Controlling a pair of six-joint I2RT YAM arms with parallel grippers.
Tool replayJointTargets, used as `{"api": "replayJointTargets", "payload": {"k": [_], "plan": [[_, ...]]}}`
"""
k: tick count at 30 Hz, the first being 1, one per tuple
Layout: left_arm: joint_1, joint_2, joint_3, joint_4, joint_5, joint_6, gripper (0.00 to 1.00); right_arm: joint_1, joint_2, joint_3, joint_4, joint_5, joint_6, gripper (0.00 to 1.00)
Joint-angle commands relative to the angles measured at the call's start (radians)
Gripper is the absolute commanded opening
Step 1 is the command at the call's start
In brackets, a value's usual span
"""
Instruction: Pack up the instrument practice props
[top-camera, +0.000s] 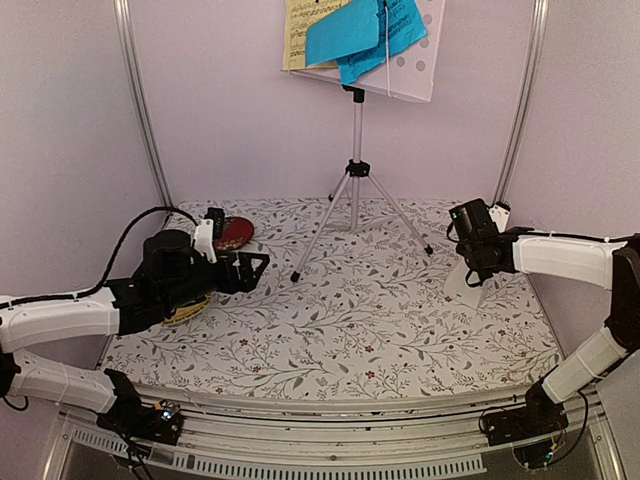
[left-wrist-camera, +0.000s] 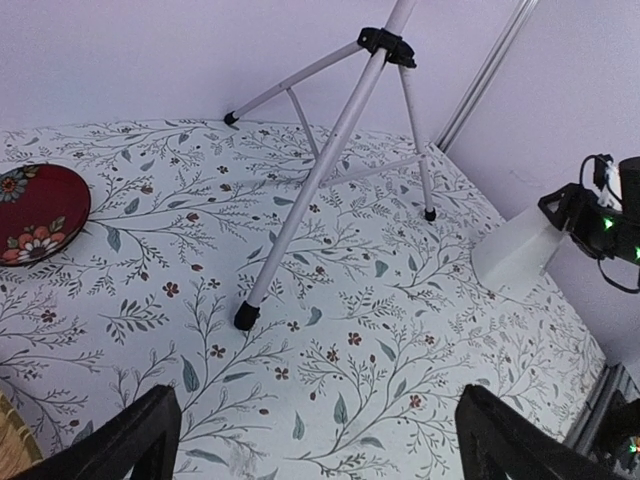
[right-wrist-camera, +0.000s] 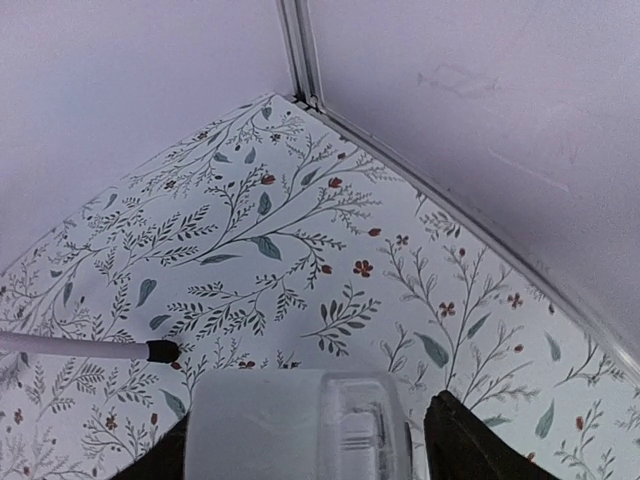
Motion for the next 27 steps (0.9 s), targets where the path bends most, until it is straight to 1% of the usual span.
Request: {"api": "replayJointTargets", "payload": {"k": [1, 3, 4, 7, 10, 12, 13, 14, 16, 19, 21, 24, 26, 27], "plan": [[0.03, 0.051, 0.058, 0.028, 0.063, 0.021, 0.98, -0.008, -0.051, -0.014, -0.007, -0.091, -0.036, 0.82], [0.06, 0.092, 0.088, 0.047, 0.14, 0.036, 0.98, -0.008, -0.118, -0.03, 0.038, -0.136, -0.1, 0.95], [0.079, 0.122, 0.114, 0.056, 0.189, 0.043, 0.98, -0.008, -0.155, -0.034, 0.042, -0.147, -0.124, 1.0], [0.119, 0.245, 0.24, 0.063, 0.302, 0.087, 0.98, -0.008, -0.255, -0.02, 0.023, -0.184, -0.204, 0.99], [0.146, 0.42, 0.426, 0.051, 0.432, 0.156, 0.97, -0.008, -0.344, 0.012, -0.004, -0.261, -0.303, 0.99], [0.176, 0.557, 0.564, 0.052, 0.599, 0.182, 0.96, -0.009, -0.386, 0.026, -0.01, -0.336, -0.377, 0.99], [0.19, 0.631, 0.638, 0.051, 0.655, 0.184, 0.95, -0.013, -0.404, 0.025, -0.006, -0.383, -0.404, 0.99], [0.202, 0.722, 0.736, 0.033, 0.692, 0.173, 0.93, -0.026, -0.422, 0.021, 0.001, -0.466, -0.441, 0.99], [0.219, 0.838, 0.878, -0.004, 0.737, 0.165, 0.91, -0.06, -0.444, 0.023, -0.008, -0.579, -0.474, 0.99], [0.241, 0.994, 1.057, -0.064, 0.723, 0.19, 0.89, -0.116, -0.472, 0.025, -0.03, -0.728, -0.497, 0.99], [0.249, 1.087, 1.197, -0.146, 0.721, 0.23, 0.89, -0.137, -0.49, 0.025, -0.03, -0.798, -0.506, 0.99], [0.254, 1.219, 1.395, -0.275, 0.769, 0.282, 0.87, -0.144, -0.514, 0.023, -0.024, -0.867, -0.51, 0.99], [0.258, 1.282, 1.477, -0.309, 0.848, 0.302, 0.85, -0.145, -0.527, 0.019, -0.019, -0.89, -0.506, 0.99], [0.26, 1.304, 1.504, -0.317, 0.888, 0.304, 0.82, -0.145, -0.533, 0.017, -0.019, -0.896, -0.501, 0.99]]}}
